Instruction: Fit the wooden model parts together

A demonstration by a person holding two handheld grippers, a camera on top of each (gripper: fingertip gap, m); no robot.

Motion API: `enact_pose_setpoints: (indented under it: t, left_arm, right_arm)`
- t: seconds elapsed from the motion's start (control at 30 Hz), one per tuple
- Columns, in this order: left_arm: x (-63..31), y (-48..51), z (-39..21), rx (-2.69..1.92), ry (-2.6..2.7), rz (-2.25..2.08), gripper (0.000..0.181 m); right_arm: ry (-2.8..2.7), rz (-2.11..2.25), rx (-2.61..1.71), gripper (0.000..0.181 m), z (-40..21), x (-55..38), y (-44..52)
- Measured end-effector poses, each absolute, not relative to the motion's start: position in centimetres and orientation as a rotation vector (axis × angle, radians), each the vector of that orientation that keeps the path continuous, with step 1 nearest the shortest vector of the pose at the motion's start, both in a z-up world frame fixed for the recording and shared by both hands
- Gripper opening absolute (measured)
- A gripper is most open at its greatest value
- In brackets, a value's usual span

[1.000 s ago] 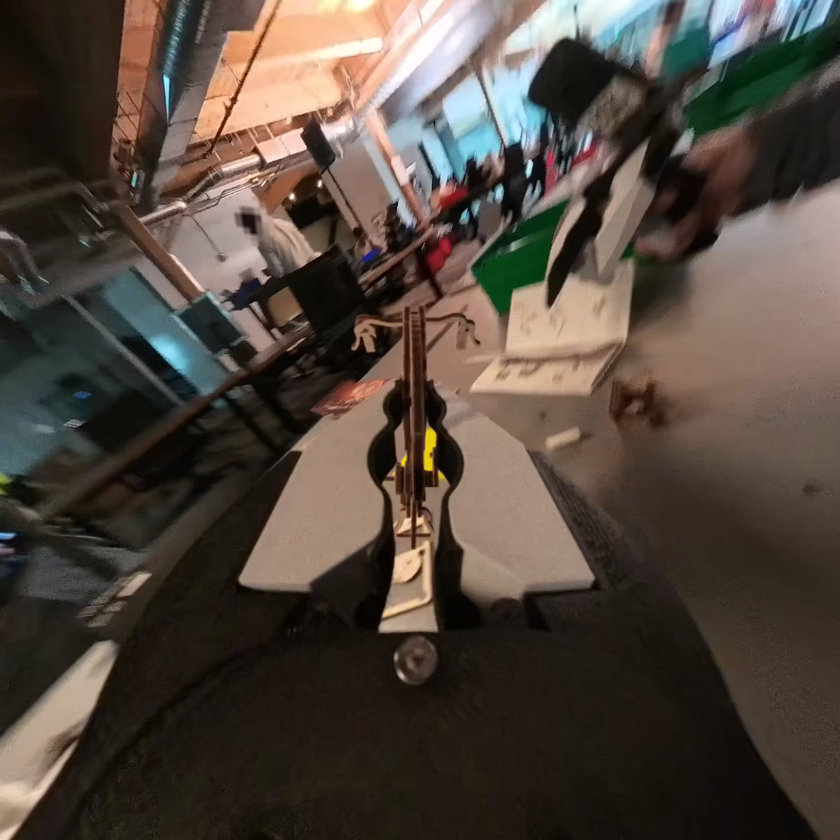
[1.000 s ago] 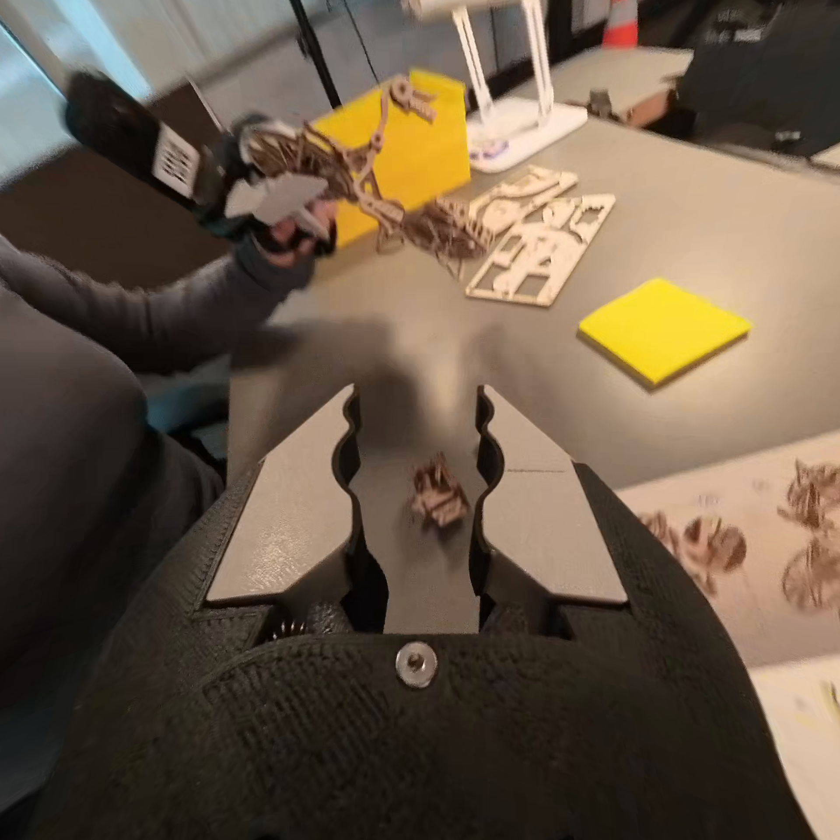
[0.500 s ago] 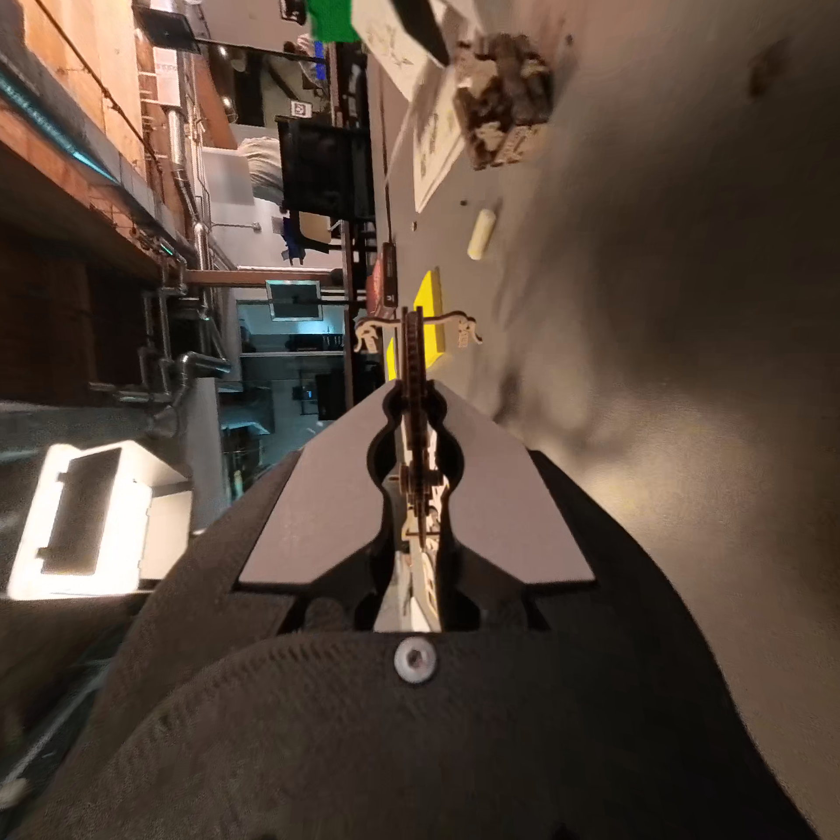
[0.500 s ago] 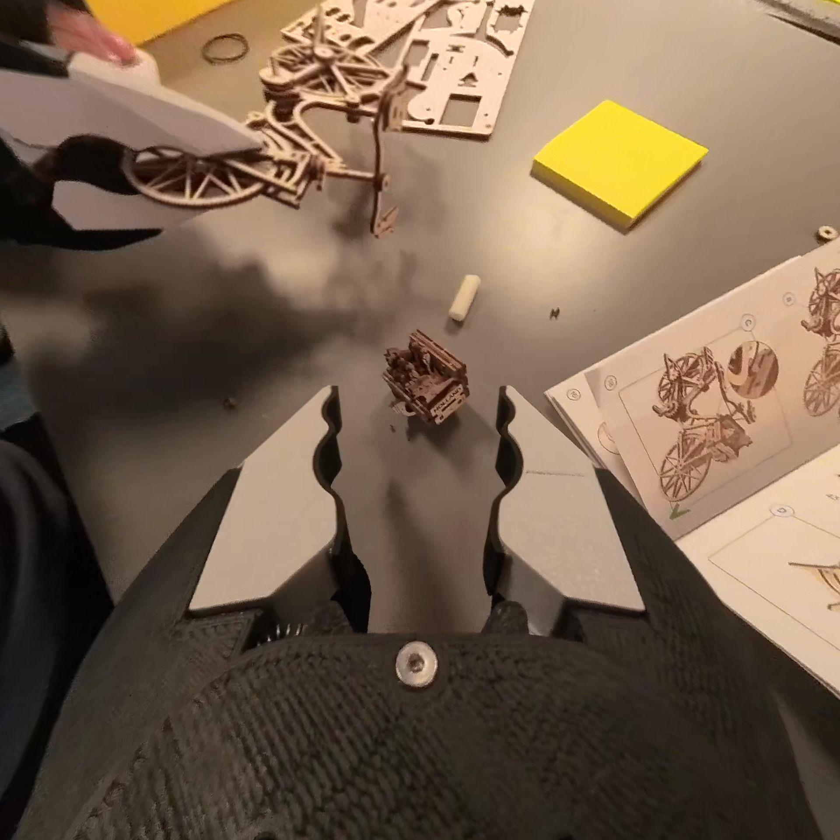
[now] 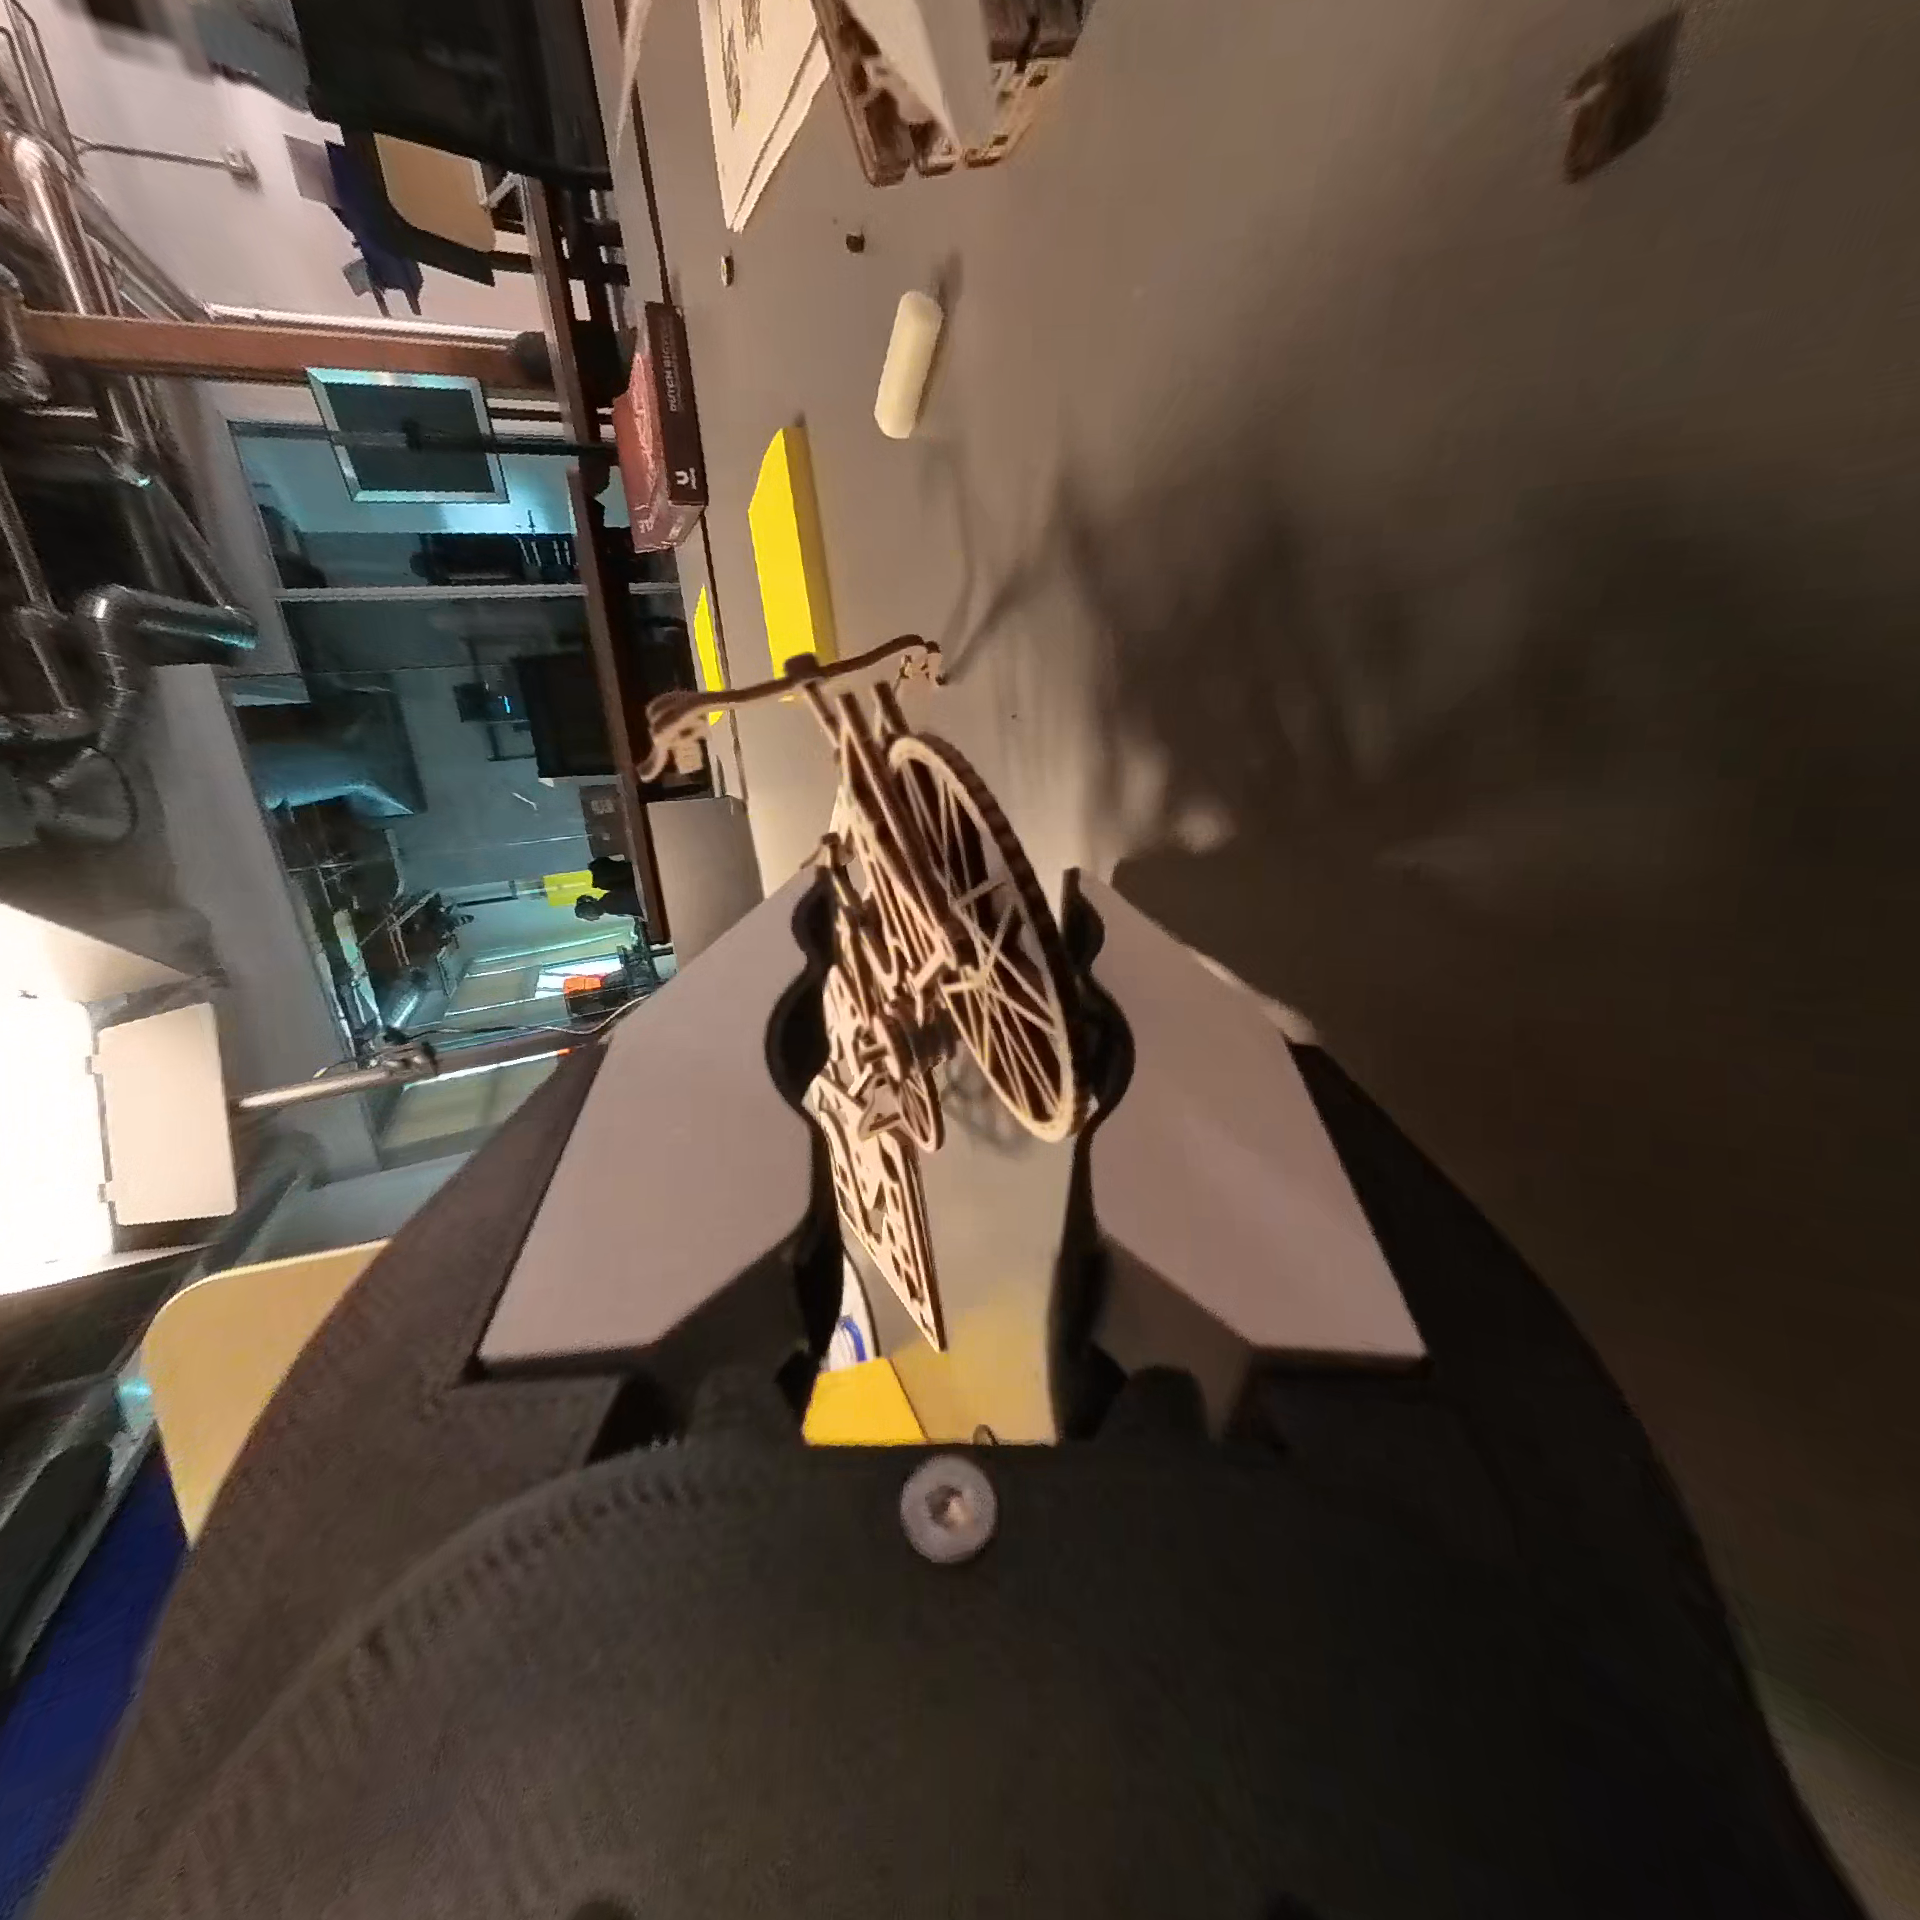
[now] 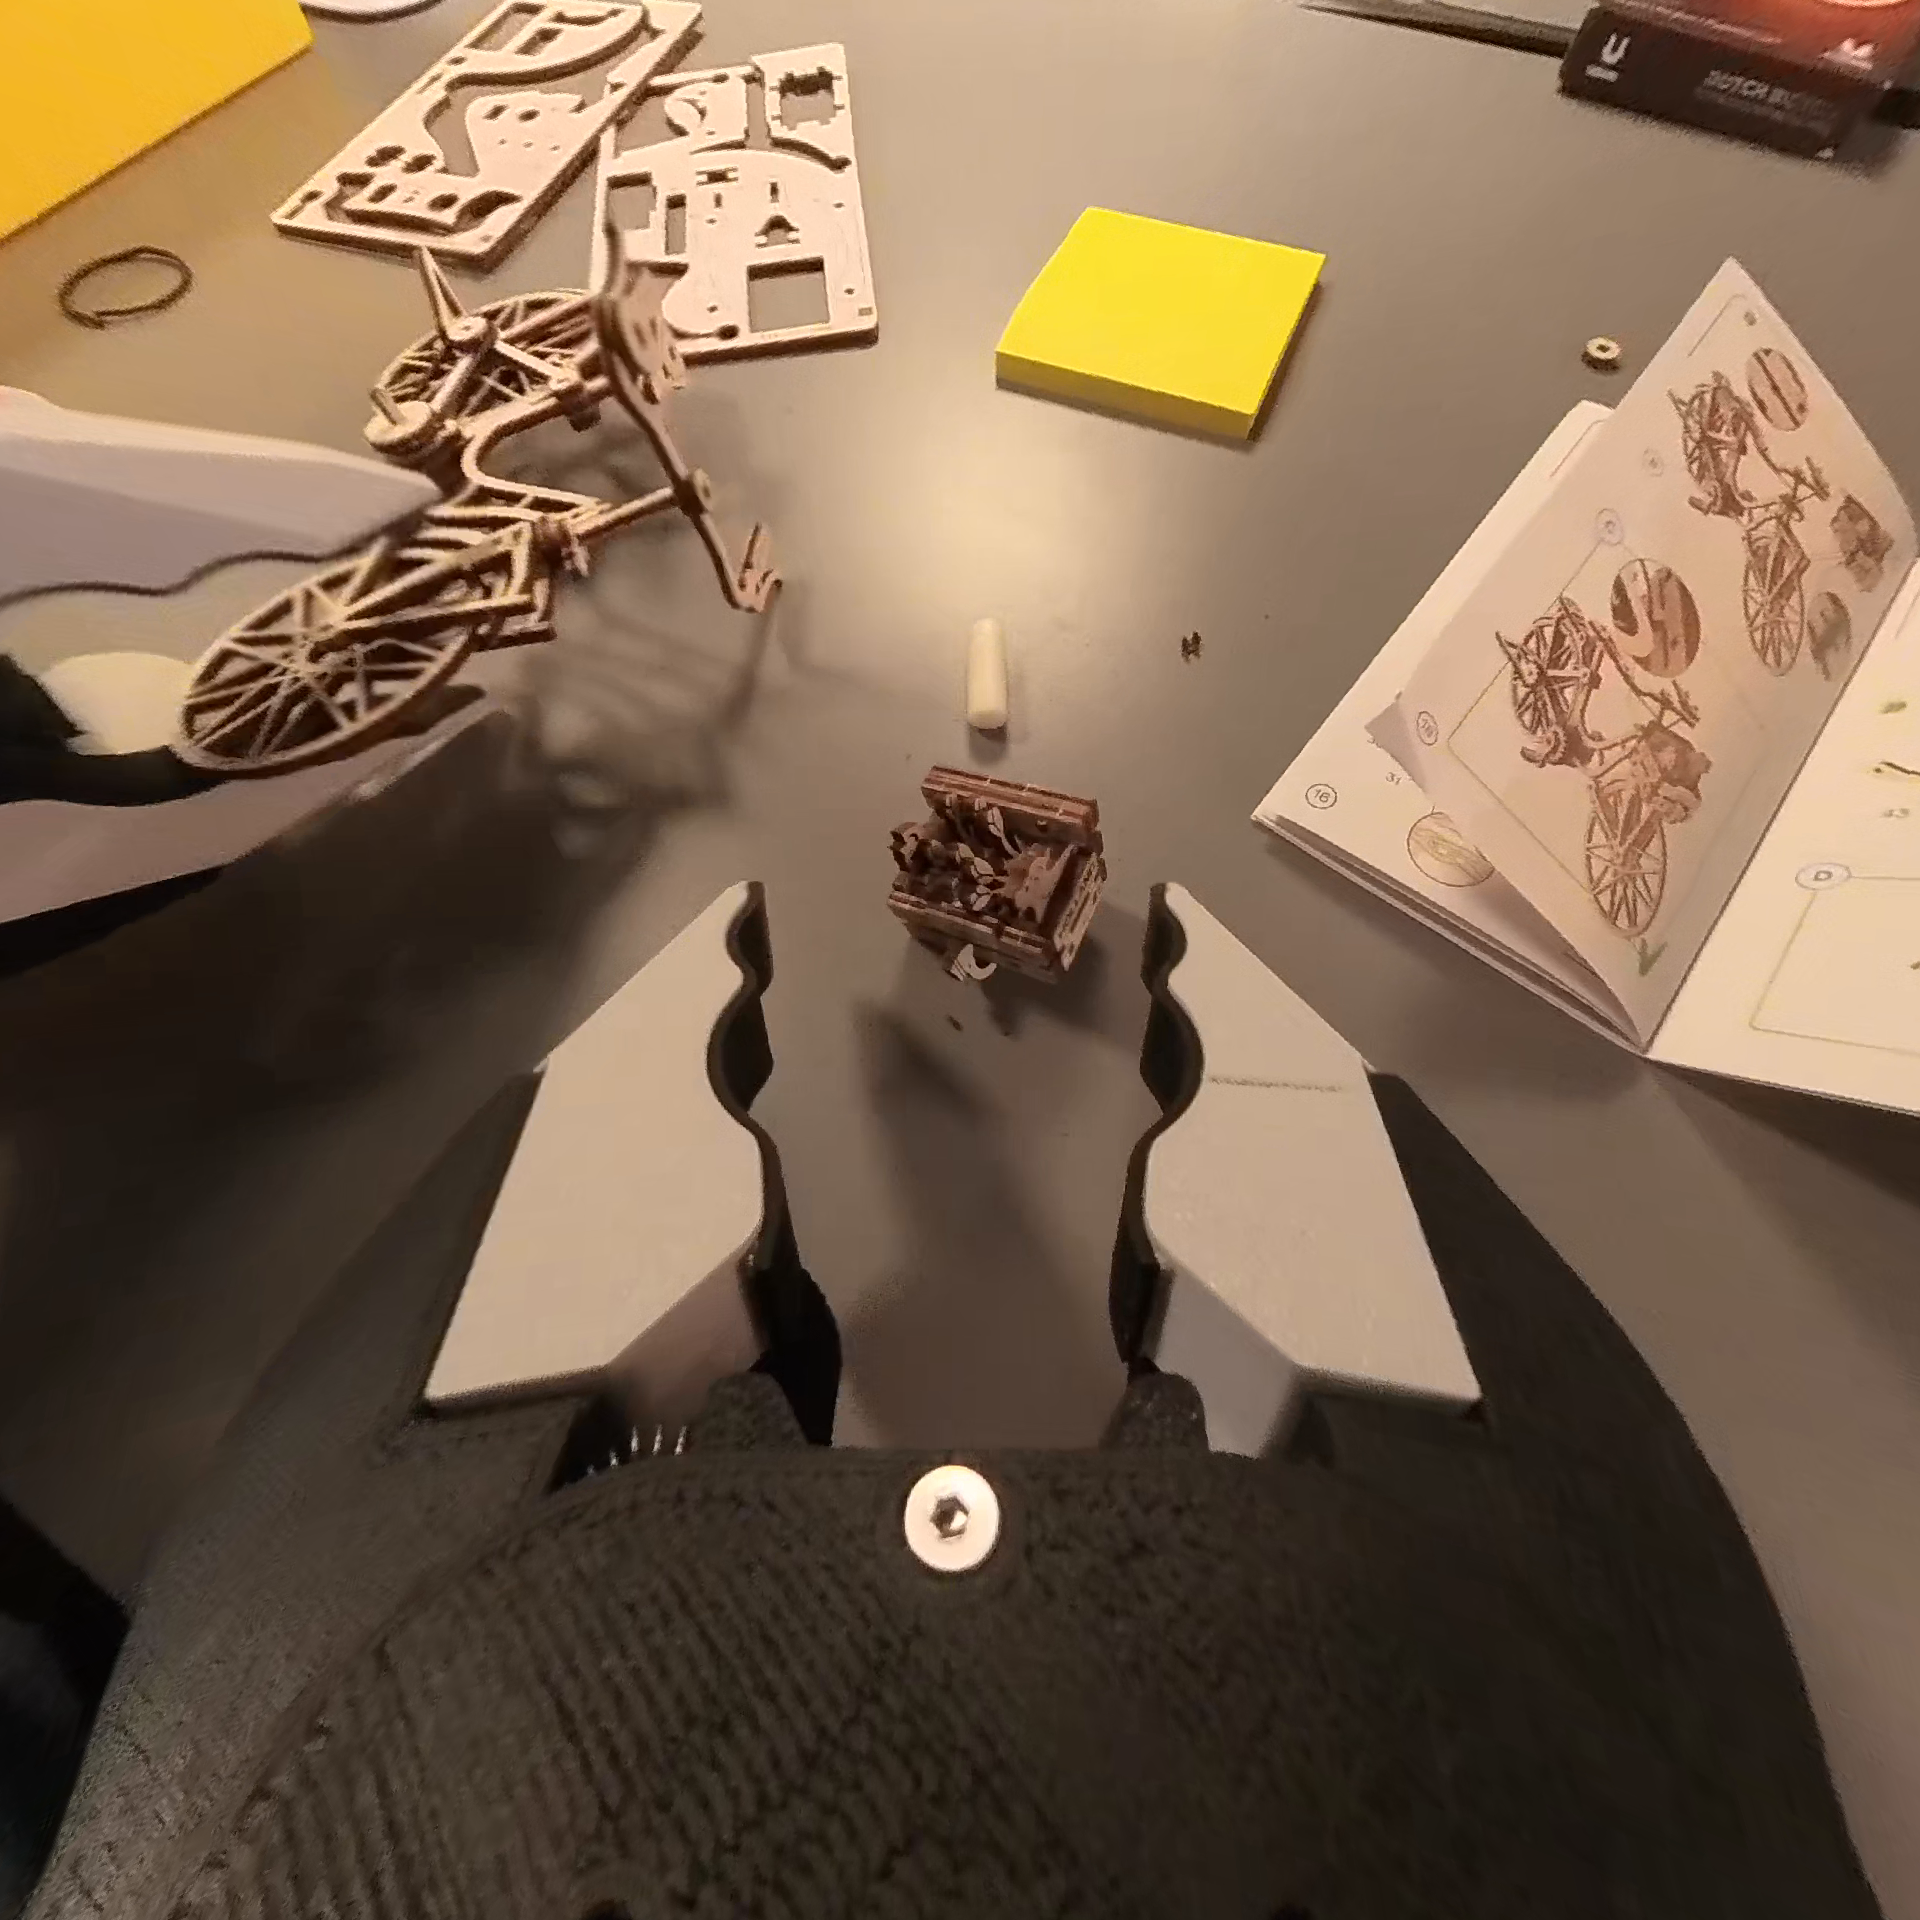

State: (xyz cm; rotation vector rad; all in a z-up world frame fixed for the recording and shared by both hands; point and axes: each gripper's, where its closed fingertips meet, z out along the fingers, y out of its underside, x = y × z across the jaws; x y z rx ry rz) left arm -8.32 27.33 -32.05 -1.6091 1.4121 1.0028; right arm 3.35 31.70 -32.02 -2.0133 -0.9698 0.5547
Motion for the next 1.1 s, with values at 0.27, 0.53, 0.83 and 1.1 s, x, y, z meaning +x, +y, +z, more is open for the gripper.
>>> enact_pose_setpoints:
  t: [0.27, 0.53, 0.83, 1.1]
  left_arm:
    - [-7.5, 26.0, -32.0, -1.691, 1.379, 0.905, 0.054]
    - [-4.8, 25.0, -31.6, -1.864, 1.280, 0.580, 0.079]
    - [-1.6, 22.9, -31.5, -2.008, 1.191, -0.040, 0.110]
    - [-1.4, 23.2, -26.8, -1.791, 0.934, -0.311, 0.099]
  right_arm:
    - [-0.967, 0.432, -2.028, 0.069, -33.1, 3.1, 32.5]
    - [-0.983, 0.345, -2.022, 0.038, -33.4, 4.0, 33.4]
    - [-1.094, 0.508, -1.960, 0.036, -32.2, 4.8, 33.9]
    - [-0.978, 1.515, -1.865, 0.036, -26.4, 2.6, 29.1]
